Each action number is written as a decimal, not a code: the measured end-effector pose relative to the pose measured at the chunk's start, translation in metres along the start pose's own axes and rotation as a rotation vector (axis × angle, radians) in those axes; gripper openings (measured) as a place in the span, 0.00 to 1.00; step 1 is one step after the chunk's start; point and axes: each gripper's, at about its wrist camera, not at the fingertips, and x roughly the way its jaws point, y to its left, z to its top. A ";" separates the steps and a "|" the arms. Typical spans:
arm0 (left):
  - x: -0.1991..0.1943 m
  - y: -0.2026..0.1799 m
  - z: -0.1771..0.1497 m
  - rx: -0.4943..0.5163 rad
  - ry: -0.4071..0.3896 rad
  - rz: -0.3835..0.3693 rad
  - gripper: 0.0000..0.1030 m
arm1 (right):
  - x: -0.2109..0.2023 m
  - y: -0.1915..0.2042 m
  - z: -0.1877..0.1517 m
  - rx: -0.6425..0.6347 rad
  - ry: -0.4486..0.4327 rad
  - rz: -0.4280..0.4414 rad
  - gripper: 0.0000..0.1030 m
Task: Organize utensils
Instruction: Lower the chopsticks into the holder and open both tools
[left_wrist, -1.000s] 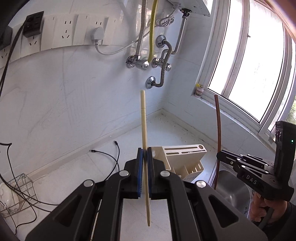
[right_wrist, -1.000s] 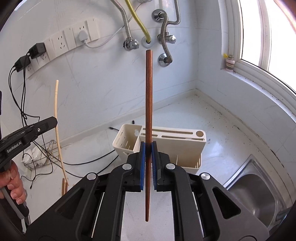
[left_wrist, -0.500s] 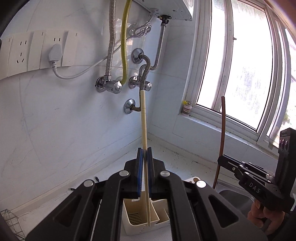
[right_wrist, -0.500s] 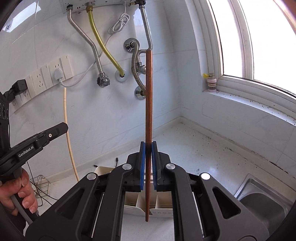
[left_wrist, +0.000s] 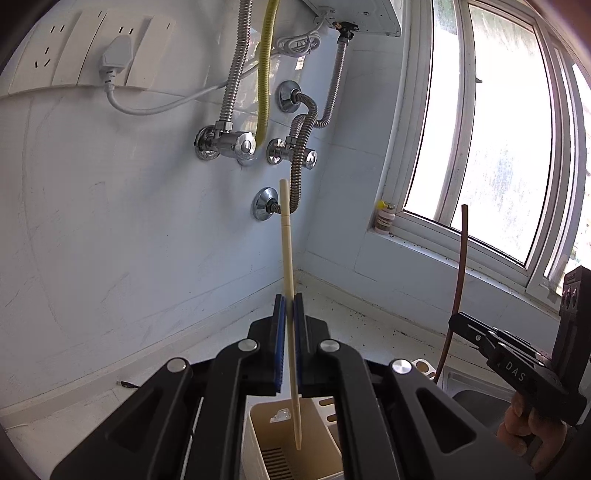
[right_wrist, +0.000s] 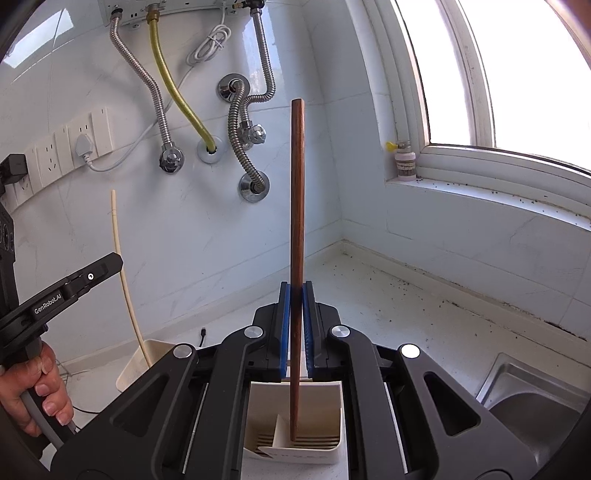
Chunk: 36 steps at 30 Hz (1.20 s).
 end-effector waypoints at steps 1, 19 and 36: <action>0.000 0.000 -0.002 0.001 -0.002 0.005 0.04 | 0.001 -0.001 -0.001 -0.001 0.000 0.002 0.06; -0.018 -0.009 -0.013 0.037 -0.070 0.054 0.80 | -0.011 -0.007 -0.010 -0.007 -0.042 0.001 0.48; -0.056 -0.021 0.014 0.109 -0.078 0.083 0.94 | -0.055 -0.009 0.020 0.019 -0.169 -0.018 0.75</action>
